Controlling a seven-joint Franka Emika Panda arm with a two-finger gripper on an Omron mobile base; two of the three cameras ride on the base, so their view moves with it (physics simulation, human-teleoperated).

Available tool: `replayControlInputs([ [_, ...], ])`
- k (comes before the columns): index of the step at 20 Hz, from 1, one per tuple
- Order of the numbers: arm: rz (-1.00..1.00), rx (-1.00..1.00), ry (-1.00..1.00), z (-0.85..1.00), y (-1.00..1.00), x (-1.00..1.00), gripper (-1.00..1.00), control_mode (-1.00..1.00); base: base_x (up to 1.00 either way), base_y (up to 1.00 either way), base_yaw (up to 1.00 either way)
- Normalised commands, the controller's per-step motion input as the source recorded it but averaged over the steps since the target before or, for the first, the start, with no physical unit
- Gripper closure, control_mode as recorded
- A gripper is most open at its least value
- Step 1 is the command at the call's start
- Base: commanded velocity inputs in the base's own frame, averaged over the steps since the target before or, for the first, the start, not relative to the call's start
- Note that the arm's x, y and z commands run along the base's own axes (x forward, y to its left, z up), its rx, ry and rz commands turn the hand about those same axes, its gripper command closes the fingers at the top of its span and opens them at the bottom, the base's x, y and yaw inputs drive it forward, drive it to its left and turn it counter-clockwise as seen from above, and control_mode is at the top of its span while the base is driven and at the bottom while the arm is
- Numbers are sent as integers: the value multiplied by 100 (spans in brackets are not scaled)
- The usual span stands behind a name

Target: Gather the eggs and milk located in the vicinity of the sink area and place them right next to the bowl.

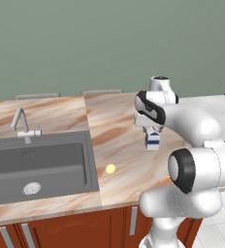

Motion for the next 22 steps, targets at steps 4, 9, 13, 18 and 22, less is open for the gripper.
replayControlInputs([
  [4,0,-1,-16,36,16,-57,100,-100,0,0,0],
  [9,0,-3,-8,35,12,-50,100,-100,0,0,0],
  [13,0,-3,0,20,1,-24,100,-100,0,0,0],
  [18,0,0,4,2,0,0,100,-100,0,0,0],
  [22,0,0,0,0,0,0,100,-100,0,0,0],
])
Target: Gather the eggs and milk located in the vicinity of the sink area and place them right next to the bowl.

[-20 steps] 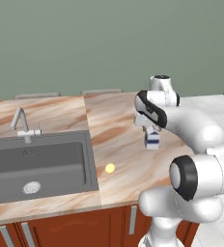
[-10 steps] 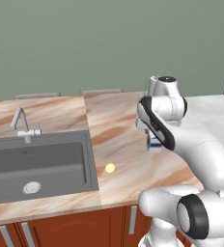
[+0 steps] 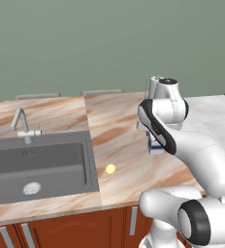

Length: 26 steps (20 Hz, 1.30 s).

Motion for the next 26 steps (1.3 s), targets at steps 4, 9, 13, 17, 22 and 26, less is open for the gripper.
replayControlInputs([
  [4,0,0,0,0,0,0,100,-100,0,0,0],
  [9,0,0,0,0,10,0,100,-100,0,0,0],
  [13,0,0,0,0,8,0,100,100,0,39,0],
  [17,0,0,0,0,0,0,100,100,0,75,0],
  [22,0,0,0,0,0,0,100,100,-3,88,0],
  [26,0,0,0,0,0,0,100,100,-7,87,0],
])
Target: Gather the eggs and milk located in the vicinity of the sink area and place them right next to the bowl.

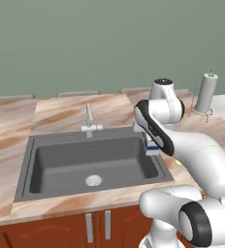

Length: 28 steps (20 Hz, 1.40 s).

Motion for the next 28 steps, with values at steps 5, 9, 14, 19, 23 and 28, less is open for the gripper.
replayControlInputs([
  [5,0,0,0,0,0,0,100,100,-6,82,0],
  [9,0,0,0,0,0,0,100,100,-3,80,0],
  [14,0,0,0,0,0,0,100,100,-3,73,0],
  [19,0,0,0,0,0,0,100,100,-3,61,0],
  [23,0,0,0,0,0,0,100,100,0,53,0],
  [28,0,0,0,0,5,0,100,-100,0,36,0],
])
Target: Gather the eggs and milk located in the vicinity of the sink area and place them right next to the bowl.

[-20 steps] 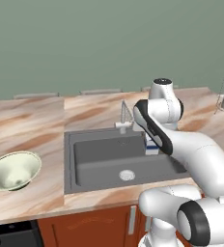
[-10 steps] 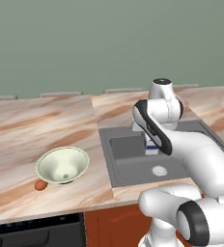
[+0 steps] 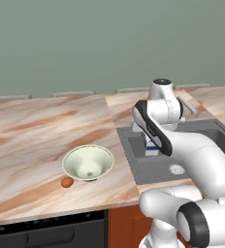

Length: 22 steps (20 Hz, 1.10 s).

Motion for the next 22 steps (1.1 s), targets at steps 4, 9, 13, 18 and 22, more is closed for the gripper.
replayControlInputs([
  [4,0,0,0,0,8,0,100,-100,0,0,0],
  [9,0,0,0,0,0,2,100,-100,0,0,0],
  [13,0,0,0,-4,0,11,100,-100,0,0,0],
  [18,0,0,0,-11,2,21,100,-100,0,0,0],
  [22,4,4,0,-17,11,38,100,-100,0,0,0],
])
